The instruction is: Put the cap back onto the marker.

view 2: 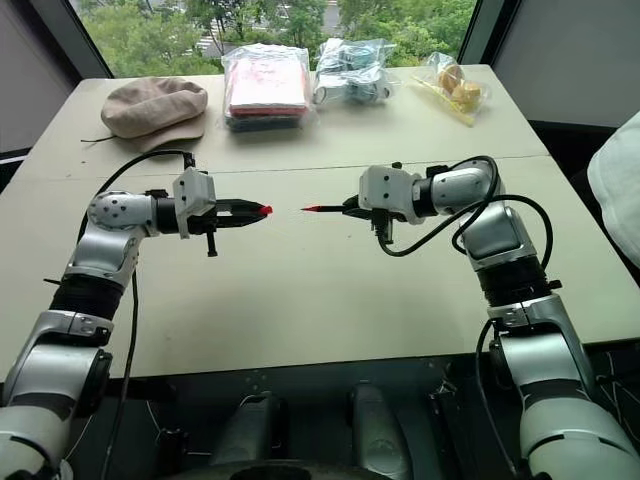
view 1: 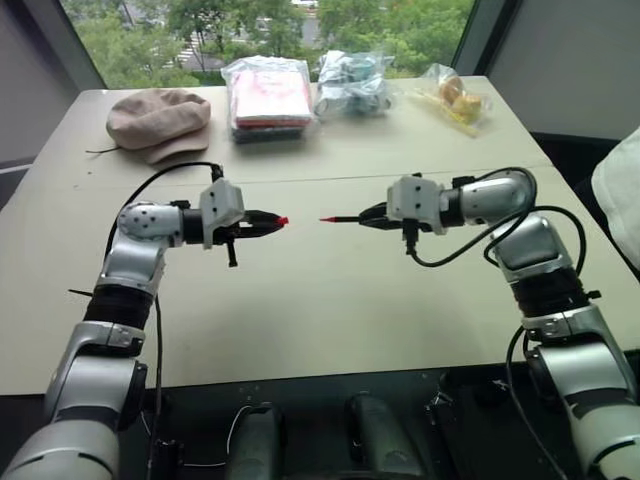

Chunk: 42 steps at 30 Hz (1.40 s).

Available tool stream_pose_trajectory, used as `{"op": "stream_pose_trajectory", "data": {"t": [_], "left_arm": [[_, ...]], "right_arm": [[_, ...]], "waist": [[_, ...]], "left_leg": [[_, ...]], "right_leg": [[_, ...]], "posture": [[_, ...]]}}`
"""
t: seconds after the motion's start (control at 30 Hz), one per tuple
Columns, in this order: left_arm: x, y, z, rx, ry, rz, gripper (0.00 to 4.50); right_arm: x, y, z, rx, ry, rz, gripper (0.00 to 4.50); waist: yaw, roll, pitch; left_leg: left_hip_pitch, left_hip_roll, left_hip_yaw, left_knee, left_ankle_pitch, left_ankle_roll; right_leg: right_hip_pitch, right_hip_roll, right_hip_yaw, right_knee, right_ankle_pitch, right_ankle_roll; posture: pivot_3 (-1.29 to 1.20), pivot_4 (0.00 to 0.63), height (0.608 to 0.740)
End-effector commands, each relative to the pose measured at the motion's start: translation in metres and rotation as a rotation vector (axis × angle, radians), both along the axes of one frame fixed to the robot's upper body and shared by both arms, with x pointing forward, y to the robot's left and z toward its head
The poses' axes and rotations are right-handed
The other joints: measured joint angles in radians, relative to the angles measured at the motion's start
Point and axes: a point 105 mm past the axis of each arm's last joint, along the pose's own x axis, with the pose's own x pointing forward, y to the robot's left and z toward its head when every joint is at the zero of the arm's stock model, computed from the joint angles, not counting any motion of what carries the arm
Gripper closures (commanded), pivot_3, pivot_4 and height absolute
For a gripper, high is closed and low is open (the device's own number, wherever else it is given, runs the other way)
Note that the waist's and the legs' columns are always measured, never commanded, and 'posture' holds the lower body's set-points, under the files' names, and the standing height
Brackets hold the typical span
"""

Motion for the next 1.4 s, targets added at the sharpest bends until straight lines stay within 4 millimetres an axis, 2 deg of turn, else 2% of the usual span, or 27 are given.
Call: {"op": "stream_pose_trajectory", "data": {"t": [0.03,0.53,1.4], "left_arm": [[-0.001,-0.004,0.012,0.016,-0.055,-0.033,4.50],[-0.005,-0.010,0.009,0.008,-0.043,-0.049,4.50],[-0.003,-0.021,0.009,0.007,-0.043,-0.070,4.50]], "right_arm": [[-0.004,0.008,0.013,0.029,-0.038,0.023,4.48],[-0.009,0.029,0.016,0.061,-0.028,0.078,4.48],[-0.013,0.036,0.018,0.064,-0.030,0.103,4.48]], "waist": [[0.000,0.000,0.000],[-0.001,0.000,0.000],[-0.001,0.000,0.000]], "left_leg": [[0.000,0.000,0.000,0.000,0.000,0.000],[0.000,0.000,0.000,0.000,0.000,0.000],[0.000,0.000,0.000,0.000,0.000,0.000]], "right_leg": [[0.000,0.000,0.000,0.000,0.000,0.000],[0.000,0.000,0.000,0.000,0.000,0.000],[0.000,0.000,0.000,0.000,0.000,0.000]], "posture": [[0.00,0.150,0.740],[0.00,0.150,0.740],[0.00,0.150,0.740]]}}
